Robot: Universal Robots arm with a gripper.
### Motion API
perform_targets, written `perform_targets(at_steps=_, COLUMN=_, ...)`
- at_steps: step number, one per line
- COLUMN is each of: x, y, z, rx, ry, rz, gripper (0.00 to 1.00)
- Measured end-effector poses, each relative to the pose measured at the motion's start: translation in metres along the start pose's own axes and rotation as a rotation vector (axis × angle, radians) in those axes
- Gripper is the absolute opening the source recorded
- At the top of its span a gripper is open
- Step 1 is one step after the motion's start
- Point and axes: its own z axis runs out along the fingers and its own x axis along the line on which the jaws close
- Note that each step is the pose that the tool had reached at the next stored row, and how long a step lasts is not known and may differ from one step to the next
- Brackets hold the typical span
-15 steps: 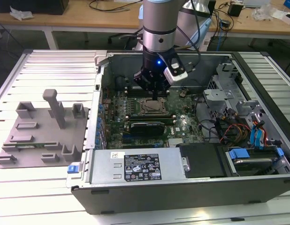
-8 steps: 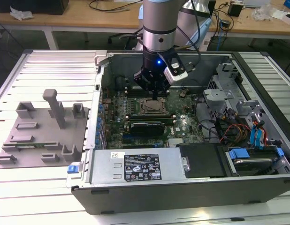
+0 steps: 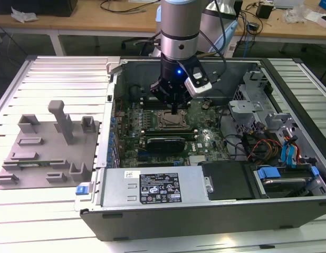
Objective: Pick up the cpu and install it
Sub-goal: 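Install the second cpu locking lever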
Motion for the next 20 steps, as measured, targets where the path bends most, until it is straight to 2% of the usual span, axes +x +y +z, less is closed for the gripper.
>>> perform_targets(at_steps=3, x=-0.0002, y=-0.0062, z=0.0001, rx=0.0000, ry=0.0000, rz=0.000, gripper=0.11)
perform_targets(at_steps=6, x=-0.0002, y=-0.0088, z=0.0001, rx=0.0000, ry=0.0000, rz=0.000, gripper=0.11)
perform_targets(at_steps=15, x=-0.0007, y=-0.0266, z=0.0005, rx=0.0000, ry=0.0000, rz=0.000, gripper=0.11)
perform_targets(at_steps=20, x=-0.0006, y=-0.0284, z=0.0012, rx=-0.0006, ry=-0.0002, rz=-0.010, gripper=0.11)
